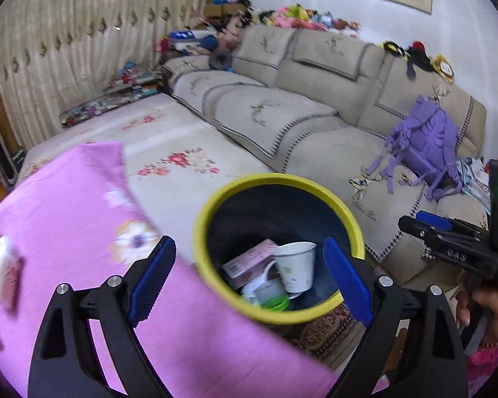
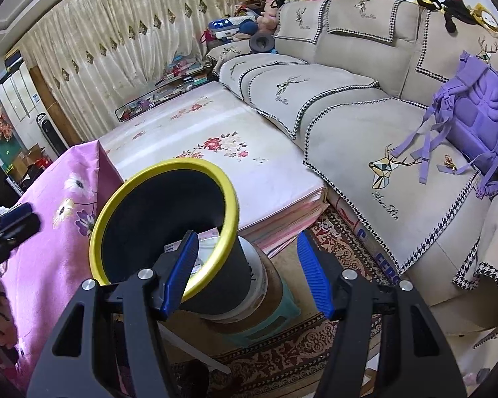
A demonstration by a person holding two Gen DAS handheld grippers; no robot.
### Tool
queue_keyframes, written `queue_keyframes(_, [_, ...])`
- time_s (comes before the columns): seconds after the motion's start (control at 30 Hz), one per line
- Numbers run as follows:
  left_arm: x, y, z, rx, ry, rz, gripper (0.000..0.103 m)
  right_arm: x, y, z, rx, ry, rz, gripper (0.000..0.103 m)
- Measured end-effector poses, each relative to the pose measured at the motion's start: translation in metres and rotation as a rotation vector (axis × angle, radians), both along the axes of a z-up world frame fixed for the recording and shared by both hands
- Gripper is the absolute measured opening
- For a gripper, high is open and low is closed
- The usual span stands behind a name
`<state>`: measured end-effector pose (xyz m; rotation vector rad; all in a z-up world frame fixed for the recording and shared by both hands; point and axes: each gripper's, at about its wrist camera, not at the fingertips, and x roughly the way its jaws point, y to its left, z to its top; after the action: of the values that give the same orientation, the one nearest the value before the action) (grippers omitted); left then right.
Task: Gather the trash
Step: 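Move the right gripper to the white pill bottle and grasp it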
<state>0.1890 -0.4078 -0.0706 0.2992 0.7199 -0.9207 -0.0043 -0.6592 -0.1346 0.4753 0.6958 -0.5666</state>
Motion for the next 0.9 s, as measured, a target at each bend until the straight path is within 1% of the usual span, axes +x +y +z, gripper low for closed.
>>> queue_keyframes(0.1, [0.003,0.04,0.008,-0.023,-0.005,0.047,0.09,0.005,0.005,0.001,-0.003,0.002,0.014,0.059])
queue_keyframes(0.17, [0.005,0.072,0.014,-0.041,-0.012,0.088,0.092,0.01,0.011,0.003,-0.006,0.004,0.027,0.059])
queue_keyframes(0.27, [0.008,0.119,0.018,-0.053,-0.038,0.163,0.093,0.022,0.024,0.007,-0.013,0.007,0.057,0.059])
queue_keyframes(0.3, [0.009,0.141,0.018,-0.054,-0.055,0.197,0.093,0.027,0.03,0.009,-0.016,0.006,0.071,0.059])
queue_keyframes(0.4, [0.009,0.186,0.014,-0.052,-0.096,0.276,0.093,0.042,0.045,0.014,-0.019,0.002,0.118,0.059])
queue_keyframes(0.53, [0.017,0.258,0.005,-0.029,-0.142,0.42,0.093,0.07,0.077,0.021,-0.022,-0.007,0.205,0.059])
queue_keyframes(0.6, [0.022,0.286,0.001,-0.014,-0.159,0.478,0.093,0.091,0.099,0.027,-0.021,-0.016,0.269,0.059])
queue_keyframes(0.63, [0.027,0.307,-0.001,-0.01,-0.164,0.514,0.093,0.102,0.112,0.03,-0.023,-0.018,0.306,0.06])
queue_keyframes(0.73, [0.033,0.343,-0.005,-0.02,-0.181,0.578,0.093,0.132,0.148,0.036,-0.027,-0.021,0.396,0.062])
queue_keyframes(0.83, [0.039,0.373,-0.012,-0.047,-0.18,0.619,0.093,0.169,0.192,0.045,-0.031,-0.028,0.518,0.062])
queue_keyframes(0.87, [0.041,0.377,-0.013,-0.06,-0.173,0.624,0.093,0.185,0.213,0.049,-0.038,-0.03,0.578,0.062])
queue_keyframes(0.9, [0.042,0.381,-0.015,-0.071,-0.163,0.622,0.093,0.195,0.226,0.053,-0.045,-0.037,0.615,0.062])
